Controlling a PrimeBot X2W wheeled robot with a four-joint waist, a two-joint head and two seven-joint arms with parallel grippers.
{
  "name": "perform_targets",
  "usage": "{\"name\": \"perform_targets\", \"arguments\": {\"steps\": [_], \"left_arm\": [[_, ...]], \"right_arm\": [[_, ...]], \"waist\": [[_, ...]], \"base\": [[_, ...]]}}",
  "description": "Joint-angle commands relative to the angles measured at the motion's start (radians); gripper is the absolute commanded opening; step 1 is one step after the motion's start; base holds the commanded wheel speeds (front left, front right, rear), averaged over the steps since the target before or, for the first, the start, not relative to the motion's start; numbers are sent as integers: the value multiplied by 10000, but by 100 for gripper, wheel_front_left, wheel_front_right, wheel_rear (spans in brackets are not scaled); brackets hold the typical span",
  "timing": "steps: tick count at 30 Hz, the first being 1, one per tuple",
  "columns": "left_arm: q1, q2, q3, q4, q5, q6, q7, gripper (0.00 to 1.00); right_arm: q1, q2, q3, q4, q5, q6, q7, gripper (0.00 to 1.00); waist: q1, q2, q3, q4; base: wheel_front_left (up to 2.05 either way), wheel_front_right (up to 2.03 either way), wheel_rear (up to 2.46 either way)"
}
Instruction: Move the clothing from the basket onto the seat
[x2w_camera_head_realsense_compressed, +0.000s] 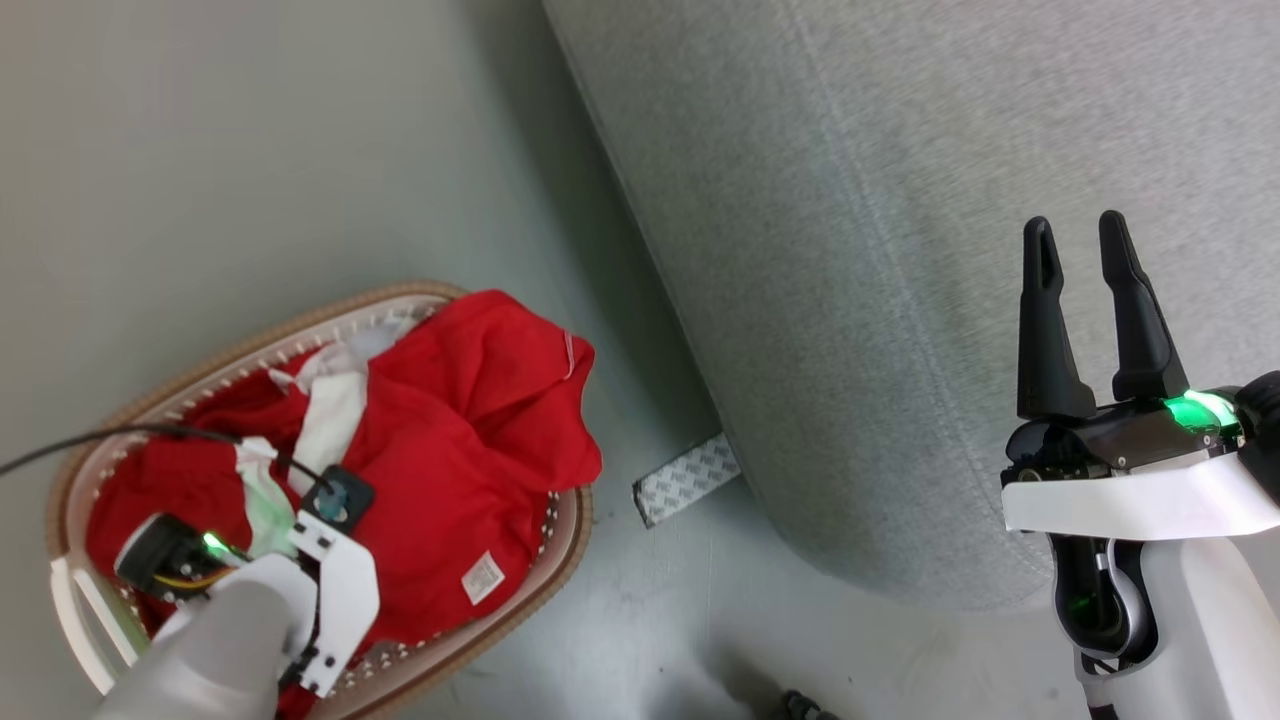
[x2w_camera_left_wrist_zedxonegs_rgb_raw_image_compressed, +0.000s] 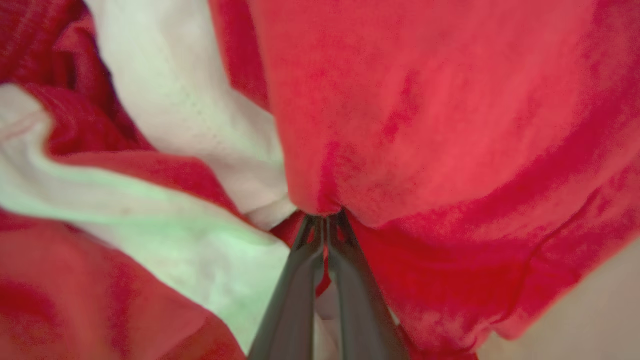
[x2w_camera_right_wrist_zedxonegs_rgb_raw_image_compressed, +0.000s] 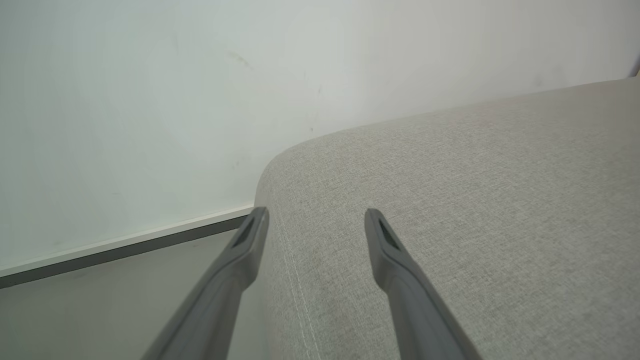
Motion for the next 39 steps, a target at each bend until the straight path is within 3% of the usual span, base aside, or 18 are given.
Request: {"name": "perform_targets", "arguments": {"steps": [1, 9, 25, 32, 39], "left_arm": [[204, -25, -54, 19, -200, -24, -148, 0], [780, -726, -378, -77, -1071, -25, -847, 0], [1989, -1900, -1054, -916, -2968, -24, -2751, 0], [2377, -2041, -1277, -1677, -3690, -25, -3310, 0], [2520, -1830, -1018, -3115, -3911, -25, -3456, 0]], "right_arm": [[-67, 6, -16, 108, -152, -21, 2, 100], [293, -13, -196, 284, -706, -21, 2, 100], [1310, -857, -132, 643, -1052, -21, 2, 100], [1746, -1073, -33, 765, -1018, -21, 2, 100], [2135, -1158, -14, 847, -952, -21, 4, 100]], "waist": [[0, 0, -448, -29], [0, 0, -2009, 595], [0, 0, -5116, 2429], [0, 0, -6121, 3217], [0, 0, -6826, 3891]], "base": [[0, 0, 0], [0, 0, 0], [0, 0, 0], [0, 0, 0], [0, 0, 0]]}}
